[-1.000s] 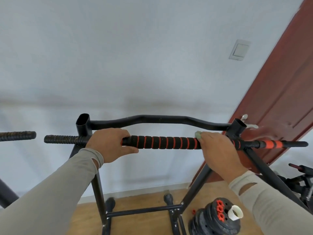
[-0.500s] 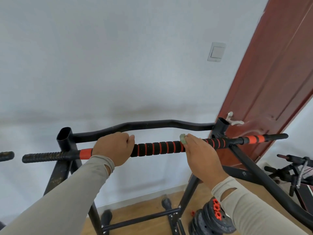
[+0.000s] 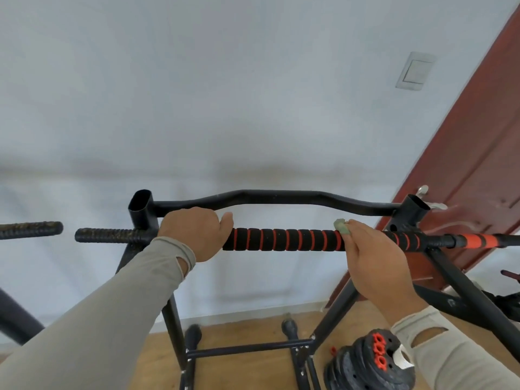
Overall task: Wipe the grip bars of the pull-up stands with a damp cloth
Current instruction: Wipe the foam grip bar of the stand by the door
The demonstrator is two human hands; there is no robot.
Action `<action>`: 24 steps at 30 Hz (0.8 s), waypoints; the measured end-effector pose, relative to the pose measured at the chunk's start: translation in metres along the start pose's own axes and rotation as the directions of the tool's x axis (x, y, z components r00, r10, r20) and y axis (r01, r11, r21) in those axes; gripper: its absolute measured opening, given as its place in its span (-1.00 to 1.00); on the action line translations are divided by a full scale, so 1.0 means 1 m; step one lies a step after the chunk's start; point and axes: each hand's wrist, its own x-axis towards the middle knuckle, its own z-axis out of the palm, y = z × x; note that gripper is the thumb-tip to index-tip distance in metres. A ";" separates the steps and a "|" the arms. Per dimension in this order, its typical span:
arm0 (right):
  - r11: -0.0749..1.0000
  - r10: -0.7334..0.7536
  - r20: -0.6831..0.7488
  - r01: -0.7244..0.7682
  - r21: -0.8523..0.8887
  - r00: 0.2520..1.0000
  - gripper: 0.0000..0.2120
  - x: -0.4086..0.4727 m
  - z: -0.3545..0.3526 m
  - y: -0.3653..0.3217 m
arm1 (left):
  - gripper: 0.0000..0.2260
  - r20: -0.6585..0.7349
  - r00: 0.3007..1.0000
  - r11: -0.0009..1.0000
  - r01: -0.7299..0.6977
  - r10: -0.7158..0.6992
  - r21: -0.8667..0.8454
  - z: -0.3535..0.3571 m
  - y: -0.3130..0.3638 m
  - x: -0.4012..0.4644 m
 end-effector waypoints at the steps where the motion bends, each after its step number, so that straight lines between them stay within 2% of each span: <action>1: 1.000 0.011 -0.003 -0.011 0.010 1.000 -0.81 0.000 0.000 -0.002 | -0.45 0.000 1.000 1.000 -0.009 0.009 0.029 0.001 -0.005 0.000; 5: 0.998 0.059 -0.027 -0.059 0.000 0.998 -0.77 0.001 0.004 -0.006 | -0.54 -0.038 0.998 0.999 0.040 -0.040 -0.017 0.007 -0.012 -0.002; 7: 0.996 0.085 -0.025 -0.085 0.001 0.996 -0.78 0.003 0.000 -0.014 | -0.58 -0.072 0.997 0.999 -0.010 0.013 0.039 0.012 -0.009 -0.003; 10: 0.994 0.016 -0.012 -0.017 -0.111 1.000 -0.95 0.008 0.003 -0.050 | -0.61 -0.073 0.997 0.998 -0.033 0.037 0.061 0.014 -0.010 -0.003; 11: 0.993 -0.014 0.006 0.015 -0.114 1.000 -0.95 0.011 0.008 -0.070 | -0.63 -0.058 0.997 0.997 -0.040 0.044 0.073 0.013 -0.011 -0.003; 15: 0.985 -0.161 0.063 0.157 0.069 0.985 -0.90 0.015 0.034 -0.152 | -0.79 -0.066 0.990 0.983 -0.111 0.121 0.147 0.006 -0.009 -0.010; 17: 0.971 -0.207 0.050 0.200 0.129 0.977 -0.88 0.014 0.040 -0.166 | -0.82 -0.086 0.989 0.979 -0.108 0.124 0.172 0.003 -0.007 -0.012; 19: 0.949 -0.295 0.051 0.287 0.128 0.954 -0.85 0.017 0.037 -0.155 | -0.80 -0.074 0.992 0.978 -0.091 0.106 0.189 0.002 -0.009 -0.012; 21: 0.922 -0.385 0.119 0.376 0.092 0.915 -0.76 0.020 0.025 -0.128 | -0.79 -0.069 0.991 0.977 -0.096 0.111 0.190 0.003 -0.008 -0.011; 24: 0.924 -0.341 0.258 0.373 -0.082 0.904 -0.64 0.029 0.000 -0.081 | -0.82 -0.056 0.985 0.969 -0.149 0.163 0.195 0.005 -0.008 -0.011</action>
